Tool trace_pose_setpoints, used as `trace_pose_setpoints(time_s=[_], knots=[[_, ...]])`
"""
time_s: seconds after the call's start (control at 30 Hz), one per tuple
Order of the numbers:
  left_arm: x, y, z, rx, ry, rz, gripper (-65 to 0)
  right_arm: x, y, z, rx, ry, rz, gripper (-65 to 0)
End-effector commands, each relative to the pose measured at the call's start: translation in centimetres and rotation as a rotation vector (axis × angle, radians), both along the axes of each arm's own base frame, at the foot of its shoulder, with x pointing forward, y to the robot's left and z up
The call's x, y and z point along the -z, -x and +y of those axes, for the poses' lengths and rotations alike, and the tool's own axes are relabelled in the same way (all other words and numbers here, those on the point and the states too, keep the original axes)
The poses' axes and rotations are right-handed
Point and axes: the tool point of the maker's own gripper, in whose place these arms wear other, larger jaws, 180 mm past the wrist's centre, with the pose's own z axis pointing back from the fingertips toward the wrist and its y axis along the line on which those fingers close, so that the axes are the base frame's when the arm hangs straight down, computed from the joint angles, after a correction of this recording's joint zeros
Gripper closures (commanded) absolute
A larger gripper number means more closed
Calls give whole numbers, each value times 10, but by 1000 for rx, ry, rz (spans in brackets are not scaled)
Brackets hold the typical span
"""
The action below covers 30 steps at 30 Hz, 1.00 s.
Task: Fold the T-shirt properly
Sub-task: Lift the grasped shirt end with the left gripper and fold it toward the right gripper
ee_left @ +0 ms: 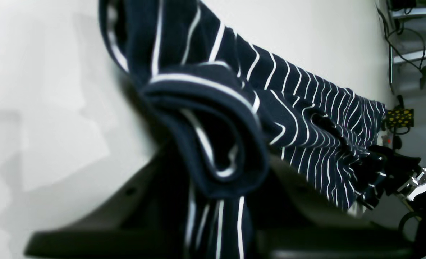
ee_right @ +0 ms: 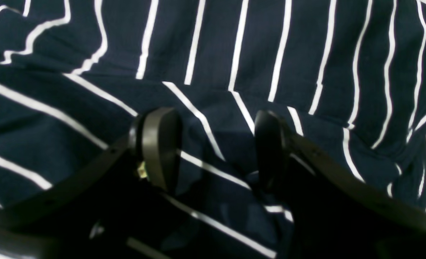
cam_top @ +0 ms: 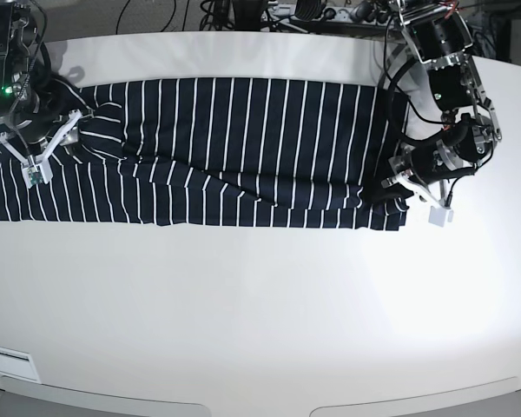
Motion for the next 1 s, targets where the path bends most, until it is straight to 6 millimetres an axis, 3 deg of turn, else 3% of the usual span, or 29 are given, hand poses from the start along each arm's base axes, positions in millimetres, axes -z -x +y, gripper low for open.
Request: trace_pose_setpoints(time_s=[0.0,0.27,0.5,0.57,0.63,0.8,0.97], knots=[[-3,-1,5,-1,-13,4,0,-12,-8,-4,-8,15,-42,-364],[-16,-7,48,-21,-118,-32,0,-22,-13,4,-49,18,-73,-362],[-28,-7,83,-23,-217,-37,0,-61,-25,30,-147,30,-191,-350],[-31,-7,91,-20,-236,-36,0,-67,-28,33,-156,26,-222,-214],[-38,-5,90,21,-224,-56,0,-68,-30,34,-157,17,-240,0],[-62,1,73,151,-123,-128,0,-55,-39,28,-131,-39,-296,0],[-71,3,63,187,-62,-160,0,2,-38,7,-65,-96,-165,0]])
